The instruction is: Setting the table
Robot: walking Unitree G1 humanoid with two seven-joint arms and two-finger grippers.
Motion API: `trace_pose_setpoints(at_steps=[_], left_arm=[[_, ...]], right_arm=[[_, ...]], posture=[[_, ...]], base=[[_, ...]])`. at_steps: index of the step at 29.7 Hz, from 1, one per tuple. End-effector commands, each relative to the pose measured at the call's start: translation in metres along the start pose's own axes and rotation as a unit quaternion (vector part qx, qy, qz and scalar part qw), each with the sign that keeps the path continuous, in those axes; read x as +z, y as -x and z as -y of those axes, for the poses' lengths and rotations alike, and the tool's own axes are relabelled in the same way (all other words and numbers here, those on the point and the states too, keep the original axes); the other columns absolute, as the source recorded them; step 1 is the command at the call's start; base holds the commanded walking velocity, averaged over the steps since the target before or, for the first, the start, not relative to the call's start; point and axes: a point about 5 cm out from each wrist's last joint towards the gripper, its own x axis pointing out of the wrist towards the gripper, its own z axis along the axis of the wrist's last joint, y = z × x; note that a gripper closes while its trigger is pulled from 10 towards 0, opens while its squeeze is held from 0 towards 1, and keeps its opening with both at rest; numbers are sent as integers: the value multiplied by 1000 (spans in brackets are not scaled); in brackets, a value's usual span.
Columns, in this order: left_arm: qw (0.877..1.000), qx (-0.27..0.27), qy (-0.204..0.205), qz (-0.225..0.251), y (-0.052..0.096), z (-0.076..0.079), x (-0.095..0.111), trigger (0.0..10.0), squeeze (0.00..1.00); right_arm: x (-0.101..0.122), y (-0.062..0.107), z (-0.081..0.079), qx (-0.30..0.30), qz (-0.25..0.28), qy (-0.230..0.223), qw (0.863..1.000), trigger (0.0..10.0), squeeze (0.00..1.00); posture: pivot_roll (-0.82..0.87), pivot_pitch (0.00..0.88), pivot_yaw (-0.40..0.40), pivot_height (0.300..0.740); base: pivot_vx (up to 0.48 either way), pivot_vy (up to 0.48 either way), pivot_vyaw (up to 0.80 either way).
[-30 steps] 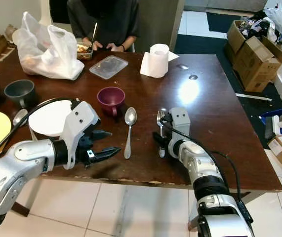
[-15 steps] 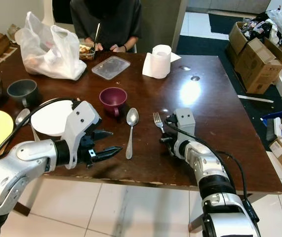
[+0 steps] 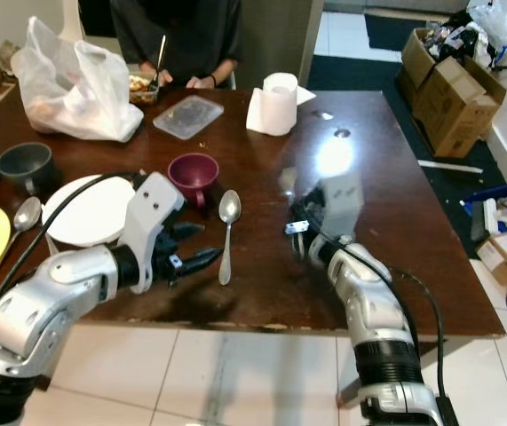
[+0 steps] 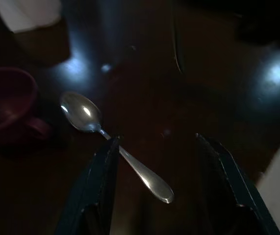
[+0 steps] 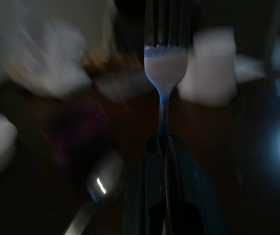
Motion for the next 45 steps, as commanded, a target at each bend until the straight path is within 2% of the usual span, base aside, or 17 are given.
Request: trace_pose_setpoints(at_steps=[1, 7, 9, 13, 17, 26, 45], left_arm=[[1000, 21, 0, -2, 2, -6, -2, 10000, 0], [999, 49, 0, 10, 1, -13, 2, 10000, 0], [996, 84, 2, 26, 0, -20, 5, 10000, 0], [992, 121, 7, 41, 1, -24, 3, 10000, 0], [989, 139, 16, 47, 4, -24, -1, 10000, 0], [969, 238, 23, 67, 14, -36, -12, 10000, 0], [965, 251, 22, 77, 13, -36, -14, 10000, 0]], right_arm=[[2, 8, -4, -8, 11, -12, 1000, 10000, 0], [10, 17, -15, -20, 42, -19, 999, 10000, 0], [-4, 28, -16, -49, 35, -24, 998, 10000, 0], [-25, 44, -13, -95, 7, -45, 994, 10000, 0], [-30, 49, -14, -104, -2, -48, 993, 10000, 0], [-35, 55, -14, -106, -24, -40, 993, 10000, 0], [-35, 56, -15, -109, -25, -40, 993, 10000, 0]], posture=[[-12, 41, 105, 740], [-35, 16, 110, 740], [-42, 8, 111, 740], [-53, 0, 120, 740], [-61, 0, 121, 740], [-70, 0, 113, 740], [-70, 0, 113, 740]], base=[[0, 0, 0], [0, 0, 0], [0, 0, 0], [0, 0, 0], [0, 0, 0], [0, 0, 0], [0, 0, 0]])
